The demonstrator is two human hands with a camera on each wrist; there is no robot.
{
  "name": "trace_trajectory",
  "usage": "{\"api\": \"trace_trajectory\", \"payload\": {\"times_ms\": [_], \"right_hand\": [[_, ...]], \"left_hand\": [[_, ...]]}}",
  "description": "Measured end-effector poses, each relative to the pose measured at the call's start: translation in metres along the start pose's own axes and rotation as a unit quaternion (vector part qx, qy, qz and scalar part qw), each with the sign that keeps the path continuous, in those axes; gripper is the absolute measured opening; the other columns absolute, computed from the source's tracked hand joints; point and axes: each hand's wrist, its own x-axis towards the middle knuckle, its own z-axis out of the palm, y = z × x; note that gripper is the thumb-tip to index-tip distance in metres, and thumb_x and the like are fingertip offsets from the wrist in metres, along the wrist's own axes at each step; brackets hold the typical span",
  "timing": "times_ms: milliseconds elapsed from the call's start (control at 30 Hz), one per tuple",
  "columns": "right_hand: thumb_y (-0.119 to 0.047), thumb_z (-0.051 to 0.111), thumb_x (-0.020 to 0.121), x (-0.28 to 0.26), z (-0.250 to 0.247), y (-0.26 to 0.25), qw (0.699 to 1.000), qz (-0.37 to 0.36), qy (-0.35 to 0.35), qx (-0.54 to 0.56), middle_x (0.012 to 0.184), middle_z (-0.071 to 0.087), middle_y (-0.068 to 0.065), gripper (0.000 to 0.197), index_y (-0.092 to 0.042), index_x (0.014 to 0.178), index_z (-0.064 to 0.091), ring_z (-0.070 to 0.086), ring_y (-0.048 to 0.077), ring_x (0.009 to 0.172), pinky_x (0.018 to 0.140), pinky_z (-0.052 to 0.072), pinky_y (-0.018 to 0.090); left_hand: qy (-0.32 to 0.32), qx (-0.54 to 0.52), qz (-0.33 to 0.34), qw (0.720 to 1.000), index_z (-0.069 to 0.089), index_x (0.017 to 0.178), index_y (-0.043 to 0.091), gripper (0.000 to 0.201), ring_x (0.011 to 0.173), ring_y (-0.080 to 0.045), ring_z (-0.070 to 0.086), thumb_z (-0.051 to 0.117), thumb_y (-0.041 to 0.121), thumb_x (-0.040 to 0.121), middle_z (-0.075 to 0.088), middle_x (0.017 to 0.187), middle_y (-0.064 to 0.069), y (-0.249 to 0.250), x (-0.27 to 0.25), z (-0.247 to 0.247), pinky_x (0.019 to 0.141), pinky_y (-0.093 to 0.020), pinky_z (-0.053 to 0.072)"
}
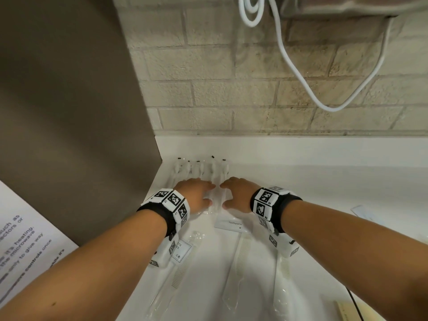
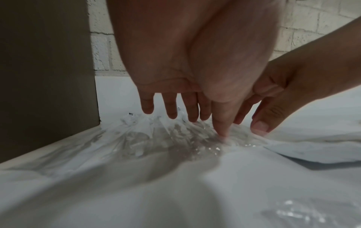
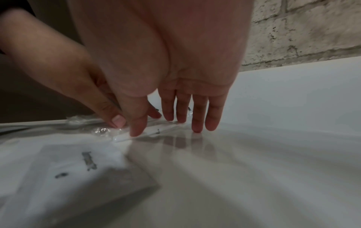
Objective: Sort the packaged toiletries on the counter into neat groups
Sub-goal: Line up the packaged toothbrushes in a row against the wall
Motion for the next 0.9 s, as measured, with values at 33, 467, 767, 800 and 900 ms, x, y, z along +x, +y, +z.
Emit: {"api": "trace_trajectory", "payload": {"times_ms": [33, 467, 767, 800, 900], "right_hand": [[-0.038, 0.058, 0.087, 0.000, 0.000, 0.000, 1.000, 0.000, 0.000, 0.001, 0.154, 0.030, -0.004, 0.067, -0.026, 0.148, 0.031, 0.033, 0.022, 0.140, 0.113, 0.032, 0.040], [-0.025, 0.060, 0.087, -0.013, -0.007, 0.002, 0.999, -0.011, 0.006, 0.040, 0.155, 0.024, 0.006, 0.078, -0.022, 0.152, 0.017, 0.039, 0.028, 0.137, 0.109, 0.038, 0.038], [-0.029, 0.058, 0.089, -0.063, 0.009, -0.007, 1.000, -0.008, -0.019, -0.014, 0.133, 0.053, 0.007, 0.047, -0.012, 0.132, 0.050, 0.052, 0.027, 0.121, 0.100, 0.044, 0.035], [-0.027, 0.057, 0.089, -0.069, 0.013, -0.008, 0.999, -0.008, -0.022, -0.029, 0.131, 0.053, 0.007, 0.044, -0.013, 0.131, 0.052, 0.053, 0.027, 0.120, 0.100, 0.045, 0.037], [-0.017, 0.053, 0.089, -0.083, 0.024, -0.010, 0.999, -0.004, 0.000, -0.043, 0.127, 0.055, 0.006, 0.036, -0.016, 0.125, 0.059, 0.054, 0.027, 0.117, 0.100, 0.046, 0.036]], "left_hand": [[-0.002, -0.002, 0.000, 1.000, 0.031, 0.148, 0.031, 0.059, 0.144, -0.017, 0.028, 0.051, 0.039, 0.094, 0.029, 0.156, 0.011, 0.000, 0.000, 0.000, 0.118, -0.036, 0.024], [0.019, -0.108, -0.022, 0.994, 0.036, 0.146, 0.031, 0.057, 0.141, -0.019, 0.036, 0.056, 0.033, 0.092, 0.035, 0.154, 0.007, -0.008, 0.002, 0.001, 0.115, -0.035, 0.032], [0.083, -0.149, -0.056, 0.984, 0.055, 0.132, 0.022, 0.041, 0.126, -0.021, 0.052, 0.057, 0.023, 0.092, 0.053, 0.140, -0.002, -0.020, -0.068, 0.002, 0.101, -0.024, 0.037], [0.077, -0.158, -0.076, 0.981, 0.056, 0.131, 0.022, 0.040, 0.124, -0.021, 0.053, 0.059, 0.023, 0.091, 0.054, 0.139, -0.002, -0.021, -0.079, 0.008, 0.099, -0.024, 0.038], [0.016, -0.145, -0.124, 0.981, 0.050, 0.136, 0.019, 0.050, 0.131, -0.022, 0.046, 0.061, 0.031, 0.089, 0.046, 0.145, -0.002, -0.022, -0.107, 0.027, 0.106, -0.028, 0.035]]}}
